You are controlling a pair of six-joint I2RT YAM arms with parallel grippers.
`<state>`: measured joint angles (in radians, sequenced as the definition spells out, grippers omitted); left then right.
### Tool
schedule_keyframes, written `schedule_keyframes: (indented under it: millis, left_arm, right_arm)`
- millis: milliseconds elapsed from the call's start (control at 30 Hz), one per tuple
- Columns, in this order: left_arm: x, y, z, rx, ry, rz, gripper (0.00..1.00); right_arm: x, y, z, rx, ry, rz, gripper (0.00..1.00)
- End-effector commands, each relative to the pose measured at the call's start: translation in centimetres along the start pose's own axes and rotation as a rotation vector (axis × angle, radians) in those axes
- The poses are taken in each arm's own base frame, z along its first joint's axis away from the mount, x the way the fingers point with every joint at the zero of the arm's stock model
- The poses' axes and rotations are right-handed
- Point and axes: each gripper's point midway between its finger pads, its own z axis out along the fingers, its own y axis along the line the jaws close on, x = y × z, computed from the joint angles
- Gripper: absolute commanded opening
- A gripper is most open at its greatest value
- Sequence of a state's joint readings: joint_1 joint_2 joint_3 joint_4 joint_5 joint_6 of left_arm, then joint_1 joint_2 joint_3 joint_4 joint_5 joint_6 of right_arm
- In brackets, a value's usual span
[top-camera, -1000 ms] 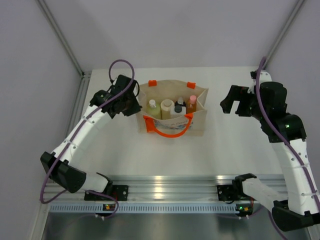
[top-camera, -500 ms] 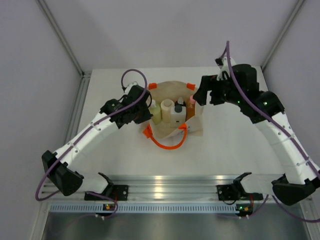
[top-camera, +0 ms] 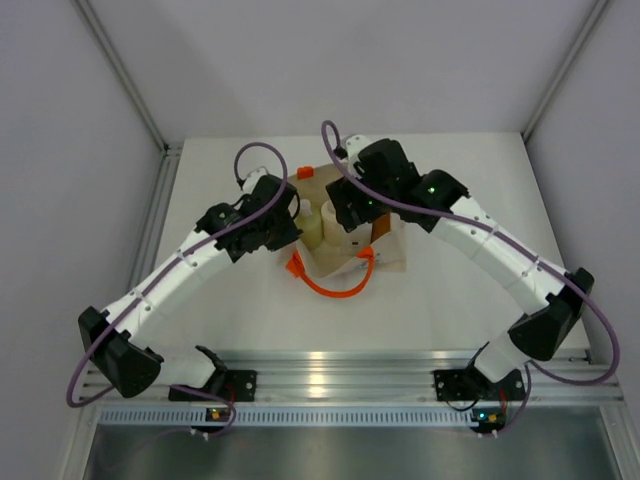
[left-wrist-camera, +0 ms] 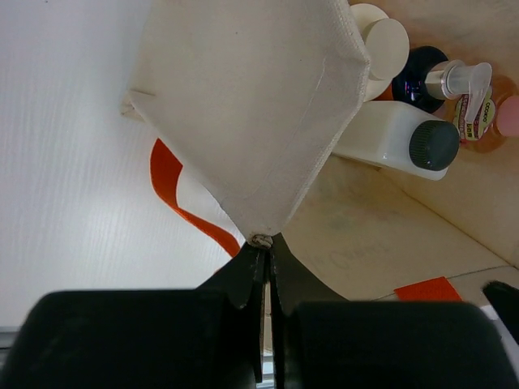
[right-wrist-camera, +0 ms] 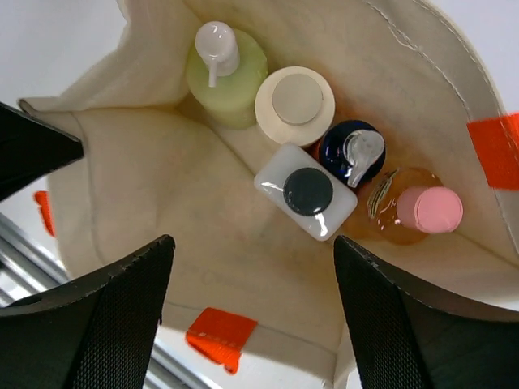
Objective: Take the personal care products out of the canvas bag
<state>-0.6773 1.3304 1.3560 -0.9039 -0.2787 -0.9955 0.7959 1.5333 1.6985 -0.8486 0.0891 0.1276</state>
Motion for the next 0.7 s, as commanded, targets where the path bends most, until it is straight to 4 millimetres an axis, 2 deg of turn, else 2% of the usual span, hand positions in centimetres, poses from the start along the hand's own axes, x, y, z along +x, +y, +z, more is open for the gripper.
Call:
schedule_keyframes:
  millis: [0, 167, 233, 300, 367, 667]
  left_arm:
    - [2.4, 2.8, 1.4, -0.113, 0.077, 0.027, 0.00]
    - [2.1, 2.8, 1.3, -0.110, 0.057, 0.005, 0.00]
    - [2.0, 2.6, 1.2, -0.097, 0.054, -0.004, 0.00]
    - [2.0, 2.3, 1.2, -0.086, 0.056, -0.007, 0.00]
    - [1.9, 2.1, 1.2, -0.080, 0.056, -0.004, 0.00]
    - [1.9, 1.9, 1.2, -0.076, 0.060, 0.011, 0.00]
  right_arm:
    - [-2.5, -0.3, 0.8, -0.027, -0.066, -0.213, 0.79]
    - [-1.5, 1.5, 2.3, -0.228, -0.037, -0.372, 0.78]
    - [-0.9, 1.9, 2.9, -0.288, -0.035, -0.441, 0.74]
    - [-0.6, 1.3, 4.2, -0.287, -0.015, -0.479, 0.72]
    - [-0.3, 0.6, 5.4, -0.275, 0.008, -0.520, 0.74]
    - [0.5, -2.2, 8.5, -0.176, 0.083, -0.642, 0.74]
